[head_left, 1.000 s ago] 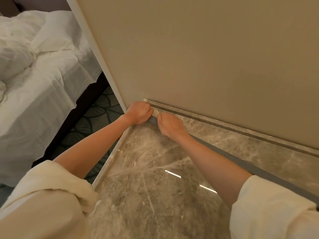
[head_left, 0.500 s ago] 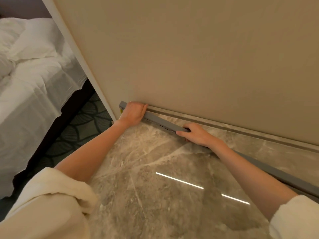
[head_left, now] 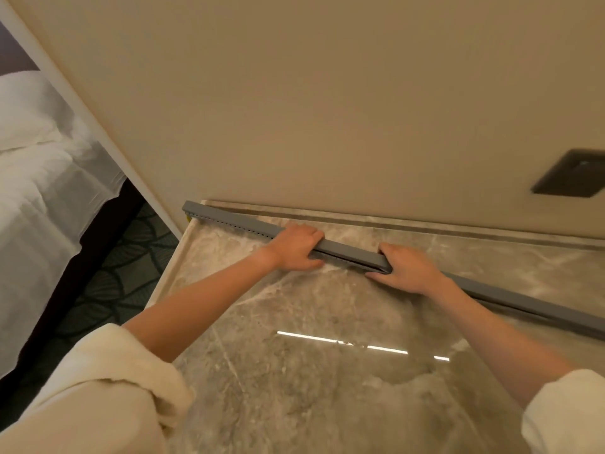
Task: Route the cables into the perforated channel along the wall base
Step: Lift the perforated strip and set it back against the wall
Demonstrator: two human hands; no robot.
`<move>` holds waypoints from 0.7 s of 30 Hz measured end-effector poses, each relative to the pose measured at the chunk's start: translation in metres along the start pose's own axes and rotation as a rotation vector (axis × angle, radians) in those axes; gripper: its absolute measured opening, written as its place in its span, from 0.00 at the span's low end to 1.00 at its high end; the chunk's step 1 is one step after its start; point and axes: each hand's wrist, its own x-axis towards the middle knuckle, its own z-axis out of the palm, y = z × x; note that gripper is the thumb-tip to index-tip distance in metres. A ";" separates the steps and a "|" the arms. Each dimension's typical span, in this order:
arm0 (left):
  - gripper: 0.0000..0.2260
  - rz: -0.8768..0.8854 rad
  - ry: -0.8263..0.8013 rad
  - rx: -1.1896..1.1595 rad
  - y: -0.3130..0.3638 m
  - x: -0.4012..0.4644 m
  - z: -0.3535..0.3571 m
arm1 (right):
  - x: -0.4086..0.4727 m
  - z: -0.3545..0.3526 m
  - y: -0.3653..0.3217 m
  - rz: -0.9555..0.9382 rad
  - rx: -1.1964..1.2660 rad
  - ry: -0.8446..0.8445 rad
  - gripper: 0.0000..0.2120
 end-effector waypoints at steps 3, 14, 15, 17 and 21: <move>0.16 0.039 -0.009 0.001 0.026 0.017 0.002 | -0.025 -0.002 0.029 0.041 -0.075 0.006 0.24; 0.16 0.081 -0.026 0.063 0.111 0.069 0.011 | -0.086 -0.015 0.090 0.083 -0.097 -0.038 0.23; 0.16 0.083 -0.015 0.085 0.113 0.070 0.011 | -0.087 -0.016 0.094 0.086 -0.095 -0.055 0.23; 0.16 0.070 0.013 0.117 0.112 0.070 0.012 | -0.085 -0.021 0.099 0.097 -0.079 -0.093 0.23; 0.16 -0.058 0.072 0.147 0.098 0.067 0.008 | -0.077 -0.038 0.117 0.151 -0.021 -0.169 0.20</move>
